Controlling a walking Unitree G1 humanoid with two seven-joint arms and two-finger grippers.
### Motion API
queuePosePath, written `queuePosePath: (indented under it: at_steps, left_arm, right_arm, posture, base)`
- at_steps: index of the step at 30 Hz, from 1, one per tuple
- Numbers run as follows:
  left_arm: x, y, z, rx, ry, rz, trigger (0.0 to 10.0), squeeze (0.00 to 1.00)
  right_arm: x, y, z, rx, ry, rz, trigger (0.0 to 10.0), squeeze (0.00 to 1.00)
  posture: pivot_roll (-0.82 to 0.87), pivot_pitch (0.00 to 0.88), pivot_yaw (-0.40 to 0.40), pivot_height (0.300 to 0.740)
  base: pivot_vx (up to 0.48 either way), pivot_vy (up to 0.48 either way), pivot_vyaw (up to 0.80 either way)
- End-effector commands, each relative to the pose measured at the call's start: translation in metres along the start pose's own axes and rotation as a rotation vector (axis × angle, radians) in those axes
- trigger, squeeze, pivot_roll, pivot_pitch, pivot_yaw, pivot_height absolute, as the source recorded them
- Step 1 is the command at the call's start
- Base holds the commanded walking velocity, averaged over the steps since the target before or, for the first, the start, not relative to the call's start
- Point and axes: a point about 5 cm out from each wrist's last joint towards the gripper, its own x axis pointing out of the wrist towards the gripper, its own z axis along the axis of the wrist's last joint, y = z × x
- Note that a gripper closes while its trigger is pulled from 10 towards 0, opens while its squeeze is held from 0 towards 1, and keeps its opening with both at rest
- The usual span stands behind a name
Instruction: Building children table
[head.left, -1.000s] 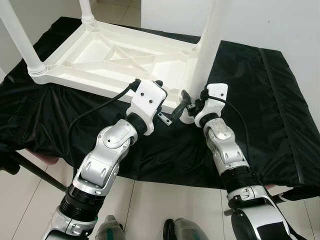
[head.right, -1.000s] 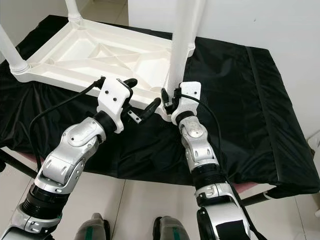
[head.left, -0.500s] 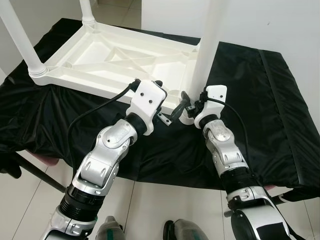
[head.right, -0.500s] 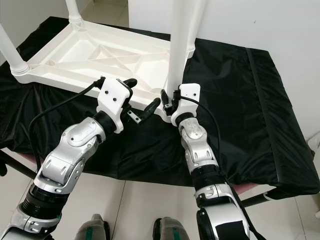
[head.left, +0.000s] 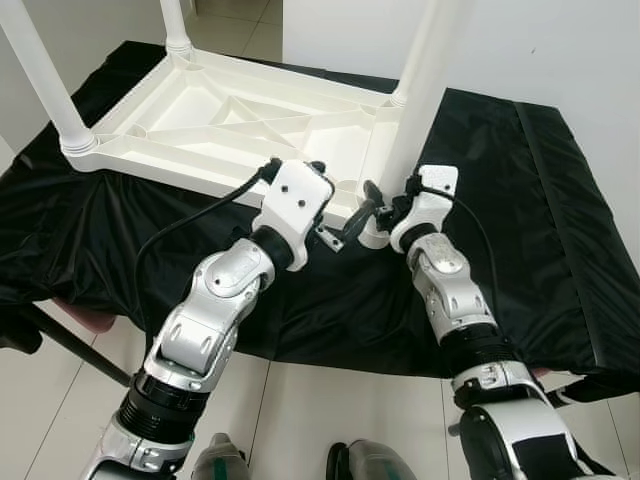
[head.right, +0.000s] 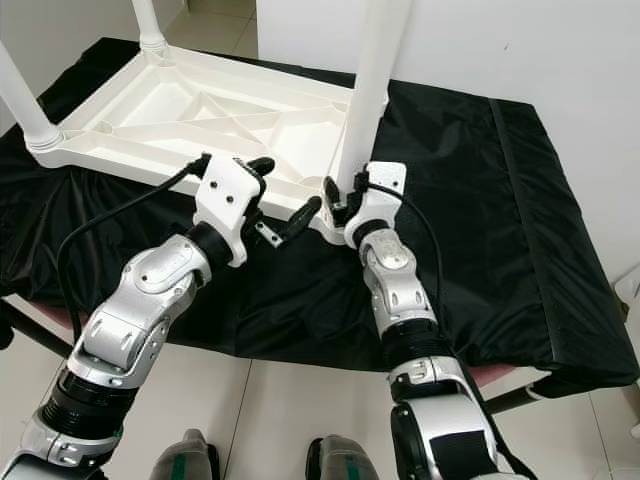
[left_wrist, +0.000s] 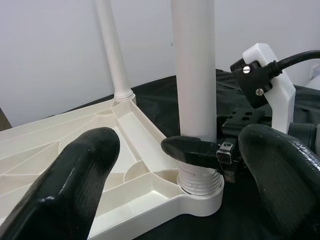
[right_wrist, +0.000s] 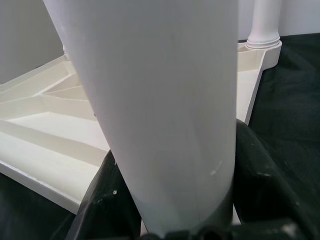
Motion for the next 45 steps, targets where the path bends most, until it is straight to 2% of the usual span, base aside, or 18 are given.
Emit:
queuePosePath:
  at_steps: [1, 7, 18, 24, 31, 33, 45]
  left_arm:
    - [-0.002, -0.003, 0.001, 0.003, 0.001, -0.018, 10.0, 0.00]
    - [-0.001, -0.002, 0.001, 0.002, 0.002, -0.015, 10.0, 0.00]
    - [-0.001, -0.002, 0.002, -0.001, -0.001, -0.007, 10.0, 0.00]
    - [0.000, -0.002, 0.002, -0.002, -0.002, -0.005, 10.0, 0.00]
    - [0.000, -0.002, 0.002, -0.002, -0.005, -0.002, 10.0, 0.00]
    - [0.000, -0.002, 0.002, -0.003, -0.006, -0.001, 10.0, 0.00]
    - [0.000, -0.002, 0.003, -0.005, -0.009, 0.006, 10.0, 0.00]
  right_arm:
    - [-0.018, -0.010, -0.055, 0.068, 0.269, -0.059, 10.0, 0.00]
    - [-0.016, -0.014, -0.058, 0.109, 0.295, -0.074, 10.0, 0.00]
    - [-0.015, -0.014, -0.058, 0.063, 0.288, -0.071, 10.0, 0.00]
    - [-0.015, -0.006, -0.055, 0.061, 0.254, -0.092, 10.0, 0.00]
    - [-0.015, -0.002, -0.056, 0.088, 0.235, -0.235, 10.0, 0.00]
    - [-0.010, 0.001, -0.053, 0.109, 0.230, -0.305, 10.0, 0.00]
    - [0.006, 0.014, -0.037, 0.110, 0.185, -0.411, 10.0, 0.00]
  posture:
    - [0.01, 0.063, -0.023, 0.740]
    - [0.01, 0.069, -0.021, 0.740]
    - [0.01, 0.074, -0.025, 0.740]
    - [0.01, 0.074, -0.026, 0.740]
    - [0.01, 0.071, -0.029, 0.740]
    - [0.01, 0.071, -0.028, 0.740]
    - [0.02, 0.070, -0.039, 0.740]
  base:
    - [0.000, 0.000, 0.00]
    - [0.000, 0.000, 0.00]
    - [0.000, 0.000, 0.00]
    - [0.000, 0.000, 0.00]
    - [0.000, 0.000, 0.00]
    - [0.000, 0.000, 0.00]
    - [0.000, 0.000, 0.00]
